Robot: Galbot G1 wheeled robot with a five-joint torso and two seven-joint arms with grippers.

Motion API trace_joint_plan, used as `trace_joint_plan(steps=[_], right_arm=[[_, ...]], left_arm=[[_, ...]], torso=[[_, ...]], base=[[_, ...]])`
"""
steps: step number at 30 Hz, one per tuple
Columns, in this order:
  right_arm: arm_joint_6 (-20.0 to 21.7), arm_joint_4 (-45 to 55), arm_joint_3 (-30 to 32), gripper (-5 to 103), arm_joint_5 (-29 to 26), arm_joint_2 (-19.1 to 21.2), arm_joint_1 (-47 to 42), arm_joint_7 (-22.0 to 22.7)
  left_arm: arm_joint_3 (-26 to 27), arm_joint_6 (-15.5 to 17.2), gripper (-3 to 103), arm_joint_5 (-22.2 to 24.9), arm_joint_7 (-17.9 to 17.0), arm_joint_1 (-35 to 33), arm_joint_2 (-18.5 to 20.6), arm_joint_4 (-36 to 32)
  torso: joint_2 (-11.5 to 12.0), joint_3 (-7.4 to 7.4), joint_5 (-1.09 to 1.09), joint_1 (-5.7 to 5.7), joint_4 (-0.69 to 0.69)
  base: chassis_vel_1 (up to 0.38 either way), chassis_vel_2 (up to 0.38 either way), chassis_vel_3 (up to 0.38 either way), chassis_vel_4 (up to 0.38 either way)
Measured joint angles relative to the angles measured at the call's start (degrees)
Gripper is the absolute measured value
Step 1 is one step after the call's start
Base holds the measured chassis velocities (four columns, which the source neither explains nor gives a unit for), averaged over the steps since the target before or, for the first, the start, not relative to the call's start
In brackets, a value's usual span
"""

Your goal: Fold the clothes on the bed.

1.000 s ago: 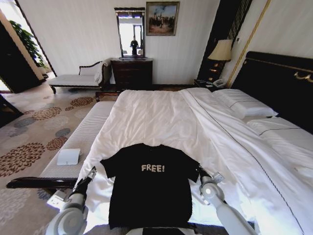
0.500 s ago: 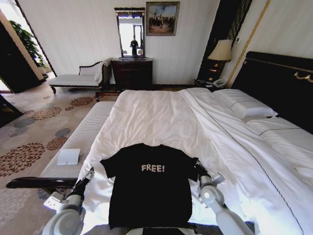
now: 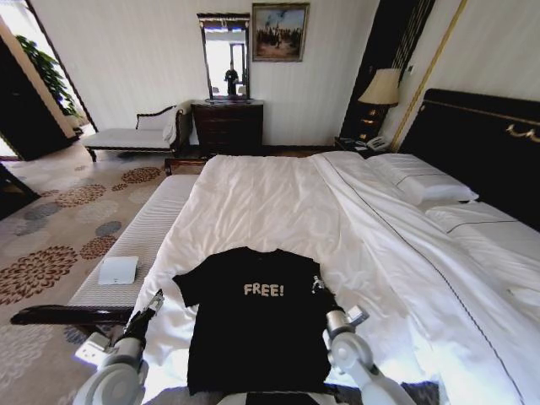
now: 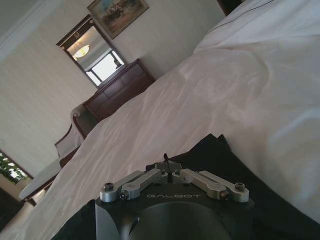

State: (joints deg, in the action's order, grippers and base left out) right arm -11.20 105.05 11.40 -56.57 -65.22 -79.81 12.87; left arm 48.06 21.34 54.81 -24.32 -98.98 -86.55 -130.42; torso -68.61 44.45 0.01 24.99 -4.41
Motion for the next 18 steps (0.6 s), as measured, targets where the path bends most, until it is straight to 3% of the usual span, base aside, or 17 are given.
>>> trace_joint_plan(steps=[6,18], right_arm=[[-1.88,-2.43,-3.99,0,0.19,2.29,2.01,-4.92],[-2.21,-5.86,-7.19,0,0.97,1.45,5.31,-5.26]], left_arm=[[-0.35,0.0,100,-0.46,-0.21,0.83,-0.1,0.57],[0.02,0.28,100,-0.43,-0.74,2.12,0.09,1.63]], torso=[[0.0,0.0,-0.01,0.0,0.0],[0.0,0.0,-0.01,0.0,0.0]], base=[[0.0,0.0,0.0,0.0],[0.0,0.0,0.0,0.0]])
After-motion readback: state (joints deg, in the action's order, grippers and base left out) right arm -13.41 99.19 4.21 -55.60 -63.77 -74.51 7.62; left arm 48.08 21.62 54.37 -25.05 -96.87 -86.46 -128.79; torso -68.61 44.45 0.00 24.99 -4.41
